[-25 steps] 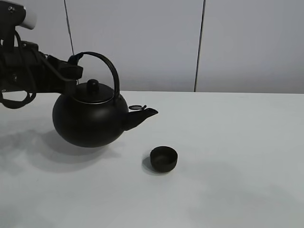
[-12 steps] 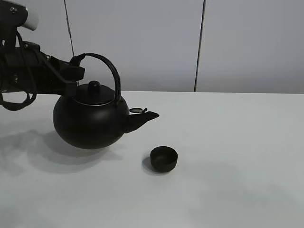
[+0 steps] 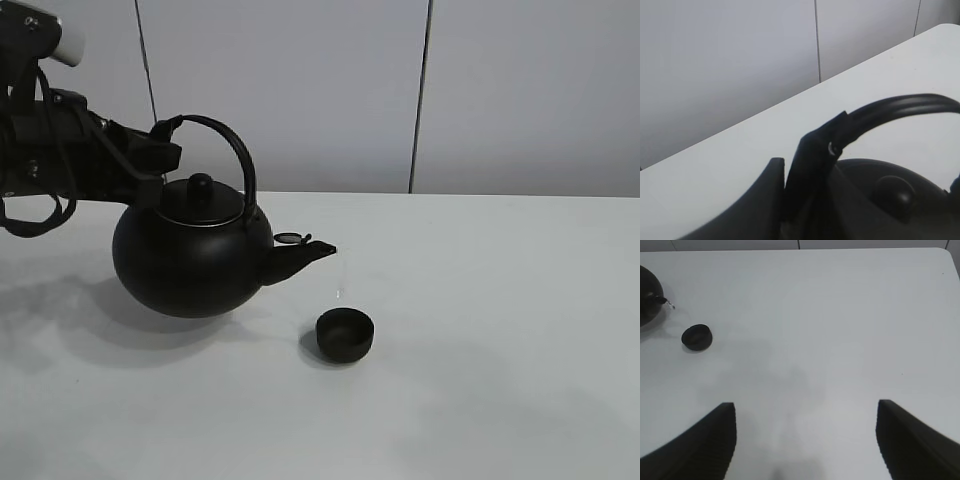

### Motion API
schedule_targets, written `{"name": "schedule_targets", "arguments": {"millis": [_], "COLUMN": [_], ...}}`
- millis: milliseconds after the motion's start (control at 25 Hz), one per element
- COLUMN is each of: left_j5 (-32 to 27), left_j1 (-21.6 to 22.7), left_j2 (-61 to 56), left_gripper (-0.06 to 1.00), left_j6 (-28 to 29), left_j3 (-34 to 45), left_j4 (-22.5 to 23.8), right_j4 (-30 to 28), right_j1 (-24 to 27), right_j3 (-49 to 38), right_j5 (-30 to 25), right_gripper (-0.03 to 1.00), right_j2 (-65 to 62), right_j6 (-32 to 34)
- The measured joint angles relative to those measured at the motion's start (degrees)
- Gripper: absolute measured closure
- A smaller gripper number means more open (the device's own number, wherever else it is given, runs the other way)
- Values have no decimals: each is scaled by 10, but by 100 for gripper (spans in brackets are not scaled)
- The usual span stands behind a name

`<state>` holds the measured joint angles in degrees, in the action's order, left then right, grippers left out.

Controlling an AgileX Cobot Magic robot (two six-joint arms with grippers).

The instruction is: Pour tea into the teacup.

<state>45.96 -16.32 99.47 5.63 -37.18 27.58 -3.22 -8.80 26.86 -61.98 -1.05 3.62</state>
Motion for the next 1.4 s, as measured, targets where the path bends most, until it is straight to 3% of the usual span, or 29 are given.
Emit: {"name": "schedule_targets", "arguments": {"millis": [1400], "left_j5": [-2], "left_j1": [0], "left_j2": [0], "left_gripper": [79], "left_j6": [-28], "left_j3": [0], "left_j4": [0], "right_j4": [0], "right_j1": [0], "right_j3": [0], "right_j5": [0], "right_gripper": [43], "right_j2": [0], "right_j6": [0]}}
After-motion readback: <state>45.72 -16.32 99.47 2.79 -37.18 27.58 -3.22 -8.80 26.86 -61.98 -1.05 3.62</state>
